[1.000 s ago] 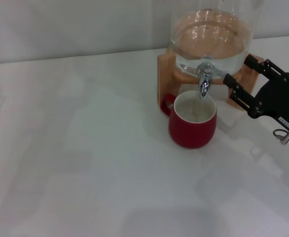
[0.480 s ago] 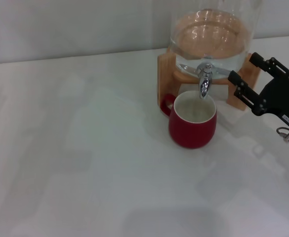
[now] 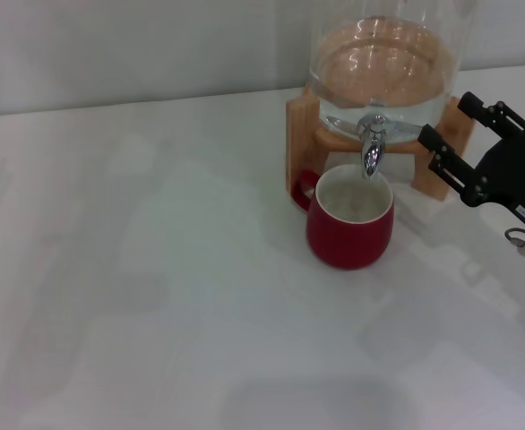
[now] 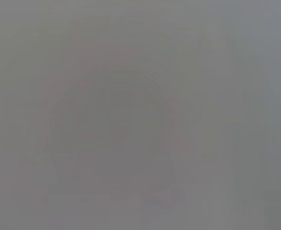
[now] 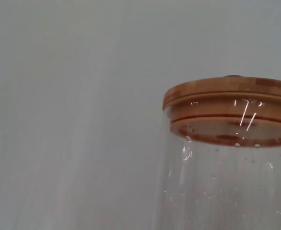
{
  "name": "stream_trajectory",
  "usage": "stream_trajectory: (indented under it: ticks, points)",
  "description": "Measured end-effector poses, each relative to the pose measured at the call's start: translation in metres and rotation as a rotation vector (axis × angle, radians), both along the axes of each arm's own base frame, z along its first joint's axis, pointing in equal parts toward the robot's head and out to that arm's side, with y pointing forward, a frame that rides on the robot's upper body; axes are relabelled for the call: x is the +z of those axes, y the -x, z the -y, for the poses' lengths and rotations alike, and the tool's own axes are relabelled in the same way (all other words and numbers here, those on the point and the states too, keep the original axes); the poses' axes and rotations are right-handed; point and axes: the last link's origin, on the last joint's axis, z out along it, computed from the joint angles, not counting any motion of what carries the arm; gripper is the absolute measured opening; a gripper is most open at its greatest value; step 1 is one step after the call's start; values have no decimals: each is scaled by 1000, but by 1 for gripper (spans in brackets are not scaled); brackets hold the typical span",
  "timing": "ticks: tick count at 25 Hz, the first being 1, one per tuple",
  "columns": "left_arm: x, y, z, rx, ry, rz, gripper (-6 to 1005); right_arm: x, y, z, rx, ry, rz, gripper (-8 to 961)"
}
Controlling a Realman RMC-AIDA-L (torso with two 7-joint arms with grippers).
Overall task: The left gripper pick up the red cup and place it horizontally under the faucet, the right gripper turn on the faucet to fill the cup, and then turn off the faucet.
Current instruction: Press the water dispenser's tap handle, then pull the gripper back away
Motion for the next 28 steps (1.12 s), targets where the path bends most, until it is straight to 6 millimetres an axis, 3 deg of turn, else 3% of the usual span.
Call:
stream_trajectory:
  ticks: [28]
  points:
    - [-1,-4,-3,-10,5,-1,888,-1,3,-9,-9,-1,9,617]
